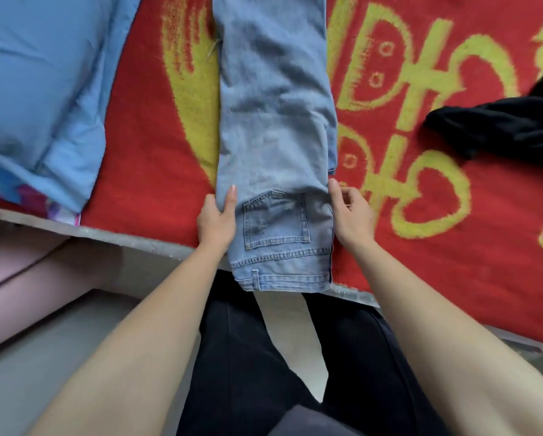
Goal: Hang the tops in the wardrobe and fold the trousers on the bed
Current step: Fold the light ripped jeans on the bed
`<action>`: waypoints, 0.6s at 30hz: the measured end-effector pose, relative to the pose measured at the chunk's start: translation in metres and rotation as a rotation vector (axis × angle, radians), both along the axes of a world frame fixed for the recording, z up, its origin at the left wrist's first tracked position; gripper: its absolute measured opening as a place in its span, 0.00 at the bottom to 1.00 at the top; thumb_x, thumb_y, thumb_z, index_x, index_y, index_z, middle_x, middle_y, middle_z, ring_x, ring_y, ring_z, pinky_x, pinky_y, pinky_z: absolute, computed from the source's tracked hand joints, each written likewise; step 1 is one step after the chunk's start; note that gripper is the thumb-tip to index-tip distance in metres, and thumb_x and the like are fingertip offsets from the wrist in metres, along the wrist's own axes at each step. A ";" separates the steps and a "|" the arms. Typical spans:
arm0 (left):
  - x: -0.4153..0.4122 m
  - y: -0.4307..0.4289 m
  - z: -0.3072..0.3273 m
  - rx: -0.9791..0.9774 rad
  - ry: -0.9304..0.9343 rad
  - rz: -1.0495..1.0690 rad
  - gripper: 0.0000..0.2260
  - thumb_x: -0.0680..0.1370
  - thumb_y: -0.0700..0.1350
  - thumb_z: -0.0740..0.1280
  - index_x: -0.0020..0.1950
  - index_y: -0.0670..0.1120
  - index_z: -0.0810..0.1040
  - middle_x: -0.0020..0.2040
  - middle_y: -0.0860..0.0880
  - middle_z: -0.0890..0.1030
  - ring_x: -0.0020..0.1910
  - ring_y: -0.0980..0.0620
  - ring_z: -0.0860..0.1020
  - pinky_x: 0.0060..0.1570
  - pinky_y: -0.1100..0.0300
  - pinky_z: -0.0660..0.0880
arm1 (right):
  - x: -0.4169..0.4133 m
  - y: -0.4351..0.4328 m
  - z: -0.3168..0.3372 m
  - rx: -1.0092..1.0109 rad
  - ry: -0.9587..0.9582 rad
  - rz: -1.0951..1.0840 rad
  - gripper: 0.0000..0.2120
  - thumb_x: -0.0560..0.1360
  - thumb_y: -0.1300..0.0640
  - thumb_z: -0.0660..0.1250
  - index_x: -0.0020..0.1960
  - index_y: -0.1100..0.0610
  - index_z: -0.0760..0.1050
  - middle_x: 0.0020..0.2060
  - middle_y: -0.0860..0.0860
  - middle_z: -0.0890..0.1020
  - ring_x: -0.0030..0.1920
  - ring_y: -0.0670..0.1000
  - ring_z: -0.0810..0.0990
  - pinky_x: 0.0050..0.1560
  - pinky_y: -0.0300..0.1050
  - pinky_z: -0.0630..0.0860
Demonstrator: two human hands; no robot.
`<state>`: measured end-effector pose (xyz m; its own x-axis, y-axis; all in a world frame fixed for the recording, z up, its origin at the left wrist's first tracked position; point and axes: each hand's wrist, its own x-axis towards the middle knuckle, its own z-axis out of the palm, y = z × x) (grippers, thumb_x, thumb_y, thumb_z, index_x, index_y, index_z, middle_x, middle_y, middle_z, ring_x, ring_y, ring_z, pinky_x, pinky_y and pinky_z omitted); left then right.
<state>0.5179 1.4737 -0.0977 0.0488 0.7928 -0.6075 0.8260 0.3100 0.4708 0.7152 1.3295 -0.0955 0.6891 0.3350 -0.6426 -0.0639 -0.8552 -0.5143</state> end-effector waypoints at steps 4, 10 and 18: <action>-0.015 -0.043 0.008 0.033 0.010 0.074 0.26 0.76 0.62 0.66 0.57 0.39 0.73 0.52 0.43 0.76 0.53 0.43 0.74 0.55 0.50 0.69 | -0.013 -0.025 -0.001 -0.061 -0.018 0.149 0.19 0.78 0.37 0.61 0.56 0.50 0.78 0.51 0.50 0.84 0.54 0.54 0.80 0.54 0.48 0.73; -0.048 -0.093 -0.006 -0.192 0.032 0.123 0.32 0.75 0.63 0.67 0.66 0.39 0.68 0.59 0.42 0.76 0.63 0.40 0.74 0.56 0.54 0.70 | -0.044 -0.057 -0.006 -0.242 -0.013 0.129 0.28 0.80 0.33 0.51 0.55 0.54 0.76 0.56 0.59 0.82 0.58 0.62 0.78 0.50 0.52 0.68; -0.085 -0.138 0.012 -0.339 -0.260 0.201 0.15 0.74 0.56 0.74 0.51 0.45 0.83 0.48 0.49 0.84 0.52 0.49 0.82 0.52 0.56 0.78 | -0.105 -0.100 0.014 -0.198 0.127 0.178 0.29 0.78 0.37 0.64 0.63 0.61 0.72 0.61 0.59 0.78 0.63 0.61 0.76 0.60 0.51 0.71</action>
